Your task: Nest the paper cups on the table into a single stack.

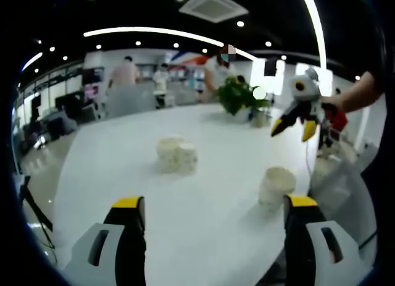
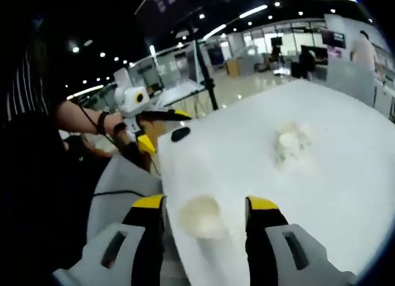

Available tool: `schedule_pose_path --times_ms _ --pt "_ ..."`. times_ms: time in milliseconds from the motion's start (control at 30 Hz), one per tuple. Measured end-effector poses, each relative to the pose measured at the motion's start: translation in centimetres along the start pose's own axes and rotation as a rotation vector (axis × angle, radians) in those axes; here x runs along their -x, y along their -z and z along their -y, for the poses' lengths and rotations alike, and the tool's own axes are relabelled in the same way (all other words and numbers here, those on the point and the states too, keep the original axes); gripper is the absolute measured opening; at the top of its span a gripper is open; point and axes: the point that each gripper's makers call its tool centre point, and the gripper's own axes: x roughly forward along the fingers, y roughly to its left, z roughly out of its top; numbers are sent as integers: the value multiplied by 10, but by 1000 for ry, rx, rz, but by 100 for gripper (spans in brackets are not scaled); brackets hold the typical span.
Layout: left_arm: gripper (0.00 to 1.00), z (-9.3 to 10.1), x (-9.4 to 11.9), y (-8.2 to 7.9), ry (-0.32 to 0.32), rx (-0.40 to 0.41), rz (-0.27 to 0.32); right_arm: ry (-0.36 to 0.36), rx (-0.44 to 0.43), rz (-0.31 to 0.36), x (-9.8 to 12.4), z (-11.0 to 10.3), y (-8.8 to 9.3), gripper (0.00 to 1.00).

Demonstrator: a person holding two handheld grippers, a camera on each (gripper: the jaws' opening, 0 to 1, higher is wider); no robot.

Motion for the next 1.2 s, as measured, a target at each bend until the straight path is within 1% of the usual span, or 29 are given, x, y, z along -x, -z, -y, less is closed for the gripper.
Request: schedule_pose_path --times_ms 133,167,300,500,567,600,700,767,833,1000,1200 --pt "93 0 0 -1 -1 -1 0 42 -17 23 8 9 1 50" --pt "93 0 0 -1 -2 -2 0 59 -30 44 12 13 -1 50" --pt "93 -1 1 0 -8 5 1 99 -49 84 21 22 -5 52" --pt "93 0 1 1 -6 9 -1 144 -68 121 30 28 -2 53" --pt "93 0 2 1 -9 9 1 159 -86 132 33 32 1 55" --pt "93 0 2 1 -9 11 1 178 -94 139 36 36 3 56" --pt "93 0 2 1 -10 9 -1 210 -120 169 42 41 2 62" --pt "93 0 3 1 -11 11 -2 230 -119 162 45 45 4 65" --pt "93 1 3 1 -11 11 0 250 -115 173 49 48 5 68" --pt "93 0 3 1 -13 15 3 270 -135 175 54 54 11 70" --pt "93 0 3 1 -12 17 3 307 -141 159 57 59 21 78"
